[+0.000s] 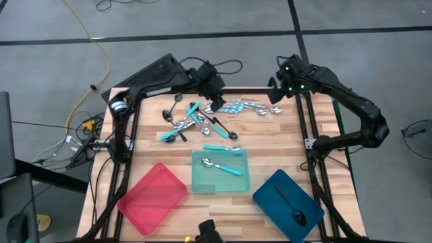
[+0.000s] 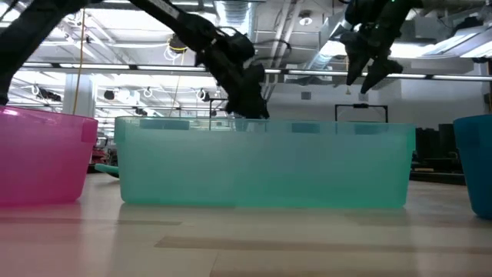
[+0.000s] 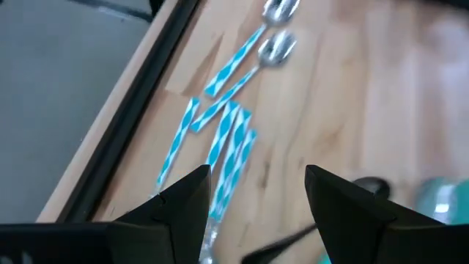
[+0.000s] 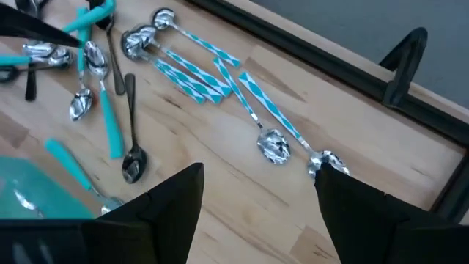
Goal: Sort silverware by color (type)
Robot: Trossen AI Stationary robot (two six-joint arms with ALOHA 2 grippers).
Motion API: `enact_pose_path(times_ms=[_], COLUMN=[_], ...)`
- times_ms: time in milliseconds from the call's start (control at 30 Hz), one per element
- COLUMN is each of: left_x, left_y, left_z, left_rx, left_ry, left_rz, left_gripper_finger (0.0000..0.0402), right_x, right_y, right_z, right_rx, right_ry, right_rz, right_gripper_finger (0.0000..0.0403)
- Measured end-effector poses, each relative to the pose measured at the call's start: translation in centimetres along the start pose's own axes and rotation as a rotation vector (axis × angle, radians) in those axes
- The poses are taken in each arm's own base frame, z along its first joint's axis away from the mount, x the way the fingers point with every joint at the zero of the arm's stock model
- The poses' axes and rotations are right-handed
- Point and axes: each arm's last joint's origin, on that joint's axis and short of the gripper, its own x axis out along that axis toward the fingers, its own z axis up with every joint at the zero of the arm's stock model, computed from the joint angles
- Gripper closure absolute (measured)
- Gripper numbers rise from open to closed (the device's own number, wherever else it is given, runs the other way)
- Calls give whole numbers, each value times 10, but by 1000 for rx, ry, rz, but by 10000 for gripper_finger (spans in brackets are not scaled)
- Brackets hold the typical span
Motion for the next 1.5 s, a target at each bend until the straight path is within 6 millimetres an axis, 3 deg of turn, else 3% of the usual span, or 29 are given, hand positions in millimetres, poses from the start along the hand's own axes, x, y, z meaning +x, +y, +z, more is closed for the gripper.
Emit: enact_pose_path(times_ms=[267,433,633,867,1033,1300,1400,1500], left_x=[46,72,97,101,100,104,92,64], left_y=[-13,-17,-12,-11,-16,-20,-18,-20], left_z=[-4,-4,-4,-5,-10,-19,-20,-7], left_rx=[138,204,132,108,48,8,-21,-54], left_ry=[125,268,320,324,357,399,441,407], left_rz=[137,312,307,333,185,205,124,62], left_gripper_finger=[195,195,195,195,196,204,205,205], right_x=[0,0,1,1,1,4,16,34], right_y=[6,8,9,17,24,25,19,6], right_z=[-2,-2,-3,-5,-8,-9,-8,-8], right_rx=[-16,10,21,-8,-25,-106,-136,-74], right_ry=[5,6,7,15,21,7,-38,-80], right_rz=[9,11,14,32,47,16,-71,-109], right_gripper_finger=[121,121,121,121,121,121,121,122])
